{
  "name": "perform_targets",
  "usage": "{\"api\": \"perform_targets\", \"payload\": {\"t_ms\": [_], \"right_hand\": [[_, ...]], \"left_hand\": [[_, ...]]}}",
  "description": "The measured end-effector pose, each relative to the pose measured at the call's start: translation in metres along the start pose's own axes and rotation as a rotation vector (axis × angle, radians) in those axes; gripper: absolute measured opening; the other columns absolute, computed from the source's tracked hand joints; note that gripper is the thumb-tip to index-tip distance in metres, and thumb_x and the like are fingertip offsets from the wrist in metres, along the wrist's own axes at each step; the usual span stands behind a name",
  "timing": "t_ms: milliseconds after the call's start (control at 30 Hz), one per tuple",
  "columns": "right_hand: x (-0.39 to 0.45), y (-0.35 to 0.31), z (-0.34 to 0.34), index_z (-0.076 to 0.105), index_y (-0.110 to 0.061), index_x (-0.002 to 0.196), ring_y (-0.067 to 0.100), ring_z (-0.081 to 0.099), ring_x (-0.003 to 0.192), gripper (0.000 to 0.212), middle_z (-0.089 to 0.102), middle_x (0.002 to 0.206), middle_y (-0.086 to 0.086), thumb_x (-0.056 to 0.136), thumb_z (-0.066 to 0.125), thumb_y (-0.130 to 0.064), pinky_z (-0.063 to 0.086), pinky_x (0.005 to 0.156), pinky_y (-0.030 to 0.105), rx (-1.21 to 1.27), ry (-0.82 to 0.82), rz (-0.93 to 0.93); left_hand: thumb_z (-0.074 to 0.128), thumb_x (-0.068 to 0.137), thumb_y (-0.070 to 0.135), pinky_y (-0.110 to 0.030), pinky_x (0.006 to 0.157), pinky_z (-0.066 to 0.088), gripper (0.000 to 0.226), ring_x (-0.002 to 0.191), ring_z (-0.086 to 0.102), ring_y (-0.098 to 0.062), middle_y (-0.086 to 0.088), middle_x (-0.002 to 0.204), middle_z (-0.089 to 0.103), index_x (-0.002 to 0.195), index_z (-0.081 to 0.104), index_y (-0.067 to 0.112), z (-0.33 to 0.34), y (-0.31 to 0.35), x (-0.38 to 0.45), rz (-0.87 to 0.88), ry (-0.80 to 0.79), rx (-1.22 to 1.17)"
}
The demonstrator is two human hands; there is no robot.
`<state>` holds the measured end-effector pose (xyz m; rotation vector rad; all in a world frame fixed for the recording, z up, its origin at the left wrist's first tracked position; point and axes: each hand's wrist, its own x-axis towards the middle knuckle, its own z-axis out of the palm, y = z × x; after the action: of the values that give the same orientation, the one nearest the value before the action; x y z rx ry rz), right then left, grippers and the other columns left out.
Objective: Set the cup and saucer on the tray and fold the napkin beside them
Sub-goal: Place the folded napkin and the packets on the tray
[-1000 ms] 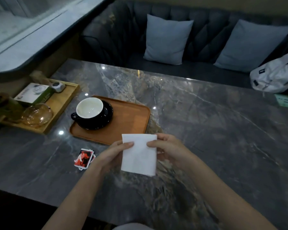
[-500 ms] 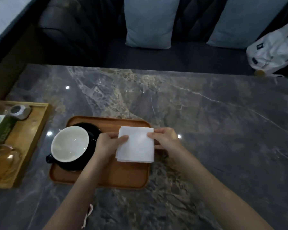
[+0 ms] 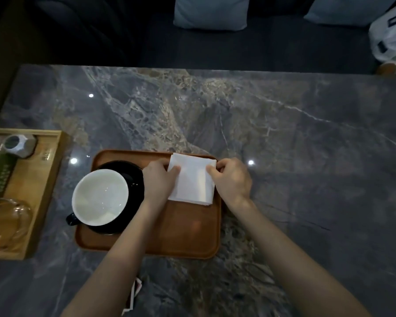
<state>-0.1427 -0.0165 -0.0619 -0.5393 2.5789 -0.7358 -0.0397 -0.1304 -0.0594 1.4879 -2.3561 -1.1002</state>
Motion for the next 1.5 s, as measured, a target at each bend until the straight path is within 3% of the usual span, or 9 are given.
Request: {"api": "perform_targets", "payload": {"t_ms": [133, 300, 467, 600, 700, 867, 967, 1100, 1500], "right_hand": [[-0.005, -0.001, 0.003, 0.064, -0.008, 0.094, 0.026, 0.060, 0.091, 0.031, 0.062, 0.102, 0.010, 0.091, 0.051, -0.035, 0.048, 0.073, 0.035, -0.143, 0.047, -0.083], [-0.011, -0.002, 0.003, 0.054, -0.008, 0.097, 0.027, 0.061, 0.088, 0.027, 0.061, 0.100, 0.011, 0.091, 0.052, -0.034, 0.047, 0.069, 0.034, -0.181, 0.092, -0.121], [-0.018, -0.006, -0.004, 0.056, -0.008, 0.110, 0.027, 0.053, 0.107, 0.024, 0.056, 0.114, 0.010, 0.097, 0.038, -0.015, 0.046, 0.083, 0.036, -0.389, -0.129, -0.384], [-0.049, -0.003, -0.003, 0.051, -0.008, 0.123, 0.025, 0.042, 0.119, 0.042, 0.051, 0.126, 0.009, 0.097, 0.033, -0.036, 0.036, 0.099, 0.038, -0.543, -0.241, -0.474], [-0.067, 0.010, 0.004, 0.021, -0.009, 0.144, 0.022, 0.018, 0.141, 0.059, 0.024, 0.153, 0.008, 0.097, 0.024, -0.044, 0.015, 0.115, 0.043, -0.639, -0.292, -0.443], [-0.073, 0.024, -0.007, 0.006, -0.014, 0.148, 0.016, -0.001, 0.146, 0.059, 0.003, 0.159, 0.002, 0.098, 0.021, -0.042, -0.001, 0.119, 0.045, -0.651, -0.368, -0.471], [-0.078, 0.017, -0.023, 0.027, -0.010, 0.143, 0.023, 0.022, 0.141, 0.051, 0.026, 0.154, 0.010, 0.098, 0.031, -0.034, 0.018, 0.115, 0.040, -0.490, -0.368, -0.503], [-0.103, -0.006, -0.042, 0.059, -0.010, 0.116, 0.029, 0.056, 0.111, 0.031, 0.062, 0.121, 0.013, 0.094, 0.043, -0.024, 0.045, 0.091, 0.037, -0.249, -0.407, -0.457], [-0.186, -0.024, 0.025, 0.071, -0.012, 0.089, 0.019, 0.064, 0.089, 0.010, 0.073, 0.094, 0.008, 0.084, 0.062, -0.014, 0.046, 0.077, 0.029, 0.027, -0.506, -0.557]], "left_hand": [[0.063, 0.081, 0.022, -0.037, 0.081, 0.044, 0.028, 0.096, 0.060, -0.034, -0.019, 0.101, 0.068, 0.100, 0.064, 0.000, 0.008, -0.003, 0.007, 0.011, 0.021, 0.110], [0.062, 0.082, 0.016, -0.043, 0.080, 0.043, 0.035, 0.104, 0.050, -0.038, -0.022, 0.113, 0.053, 0.109, 0.049, -0.002, 0.007, 0.004, 0.000, 0.030, 0.049, 0.218], [0.062, 0.071, 0.006, -0.037, 0.050, 0.044, 0.009, 0.070, 0.058, -0.037, -0.019, 0.076, 0.058, 0.065, 0.057, 0.000, 0.007, 0.006, -0.019, 0.472, -0.010, 0.570], [0.048, 0.088, 0.018, -0.044, 0.078, 0.043, 0.019, 0.100, 0.050, -0.035, -0.016, 0.105, 0.056, 0.097, 0.058, 0.004, 0.007, -0.007, -0.042, 0.467, -0.122, 0.536], [0.035, 0.097, 0.020, -0.036, 0.111, 0.022, 0.040, 0.134, 0.028, -0.031, -0.020, 0.143, 0.036, 0.132, 0.040, 0.001, 0.006, -0.011, -0.057, 0.427, -0.237, 0.466], [0.021, 0.100, 0.032, -0.039, 0.116, 0.006, 0.054, 0.144, -0.002, -0.017, -0.005, 0.158, 0.001, 0.146, 0.005, 0.010, -0.004, -0.016, -0.073, 0.349, -0.368, 0.625], [0.023, 0.100, 0.032, -0.038, 0.117, 0.010, 0.051, 0.144, 0.004, -0.018, -0.005, 0.157, 0.009, 0.145, 0.014, 0.010, -0.020, -0.013, -0.086, 0.372, -0.343, 0.566], [0.038, 0.097, 0.028, -0.039, 0.104, 0.035, 0.038, 0.127, 0.044, -0.028, -0.013, 0.136, 0.051, 0.130, 0.048, 0.012, -0.056, -0.017, -0.112, 0.324, -0.299, 0.349], [0.065, 0.082, 0.016, -0.031, 0.075, 0.047, 0.015, 0.084, 0.066, -0.026, -0.014, 0.091, 0.072, 0.091, 0.069, 0.005, -0.109, -0.125, -0.210, 0.073, 0.029, 0.113]]}}
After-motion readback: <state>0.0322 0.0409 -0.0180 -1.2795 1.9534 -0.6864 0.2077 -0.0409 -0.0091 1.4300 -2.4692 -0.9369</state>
